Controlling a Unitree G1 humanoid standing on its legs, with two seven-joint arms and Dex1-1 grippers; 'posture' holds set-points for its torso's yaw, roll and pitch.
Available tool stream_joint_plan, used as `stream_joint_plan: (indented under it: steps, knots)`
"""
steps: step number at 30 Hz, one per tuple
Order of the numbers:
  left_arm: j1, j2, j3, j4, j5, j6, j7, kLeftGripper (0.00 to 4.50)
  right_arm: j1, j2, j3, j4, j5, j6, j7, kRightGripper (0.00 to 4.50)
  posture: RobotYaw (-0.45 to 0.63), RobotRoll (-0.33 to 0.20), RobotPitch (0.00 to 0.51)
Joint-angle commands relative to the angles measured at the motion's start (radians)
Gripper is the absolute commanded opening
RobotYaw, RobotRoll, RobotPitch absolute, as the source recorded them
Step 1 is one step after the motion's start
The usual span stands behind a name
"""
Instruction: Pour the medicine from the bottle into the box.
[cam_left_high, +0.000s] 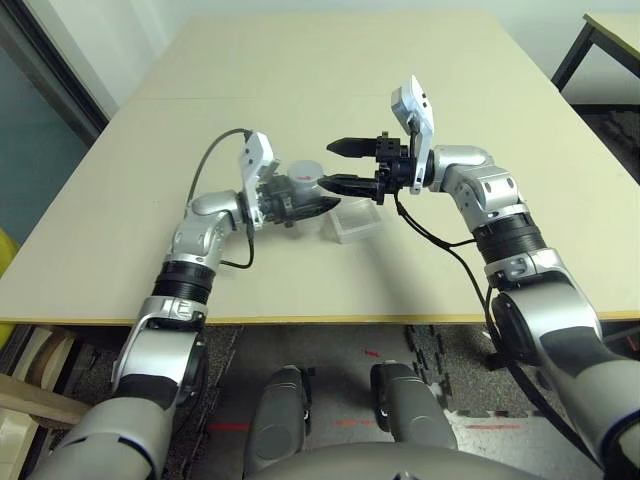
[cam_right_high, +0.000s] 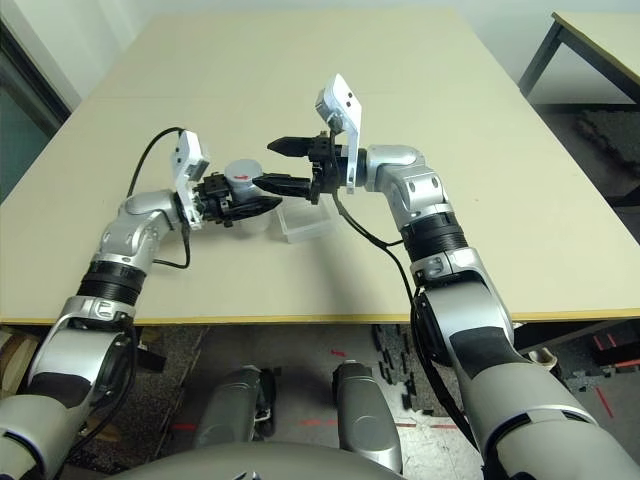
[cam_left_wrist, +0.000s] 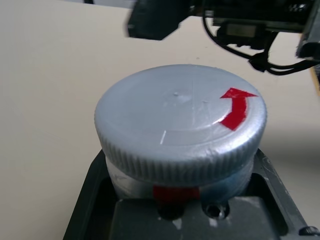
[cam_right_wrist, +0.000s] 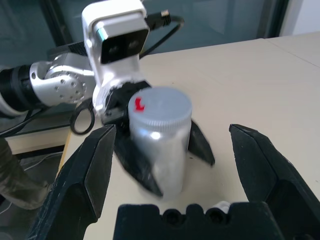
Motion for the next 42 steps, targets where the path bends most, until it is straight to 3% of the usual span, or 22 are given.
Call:
stream_joint_plan:
  steps: [1, 8, 21, 39, 42]
  knots:
    - [-0.006, 0.022, 0.018, -0.039, -0.023, 0.038, -0.006, 2.68, -0.03, 0.007, 0.01, 0.009, -0.008, -0.003, 0.017, 4.5, -0.16, 0.0, 0.08]
    - [-0.042, 0.007, 0.015, -0.082, -0.04, 0.084, -0.004, 2.68, -0.073, 0.002, -0.008, 0.002, 0.006, 0.02, 0.021, 4.5, -0.16, 0.0, 0.077]
    - [-0.11, -0.098, -0.03, -0.022, -0.019, 0.061, -0.002, 2.68, -0.107, -0.004, -0.014, 0.024, -0.001, 0.019, 0.0, 4.5, -0.2, 0.0, 0.067]
    - [-0.116, -0.09, -0.03, -0.005, -0.021, 0.047, -0.007, 2.68, -0.101, -0.004, -0.014, 0.035, 0.0, 0.014, -0.002, 4.5, -0.19, 0.0, 0.07]
    - [-0.117, -0.091, -0.031, -0.008, -0.022, 0.049, -0.008, 2.68, -0.103, -0.002, -0.013, 0.041, 0.0, 0.01, 0.0, 3.56, -0.19, 0.0, 0.07]
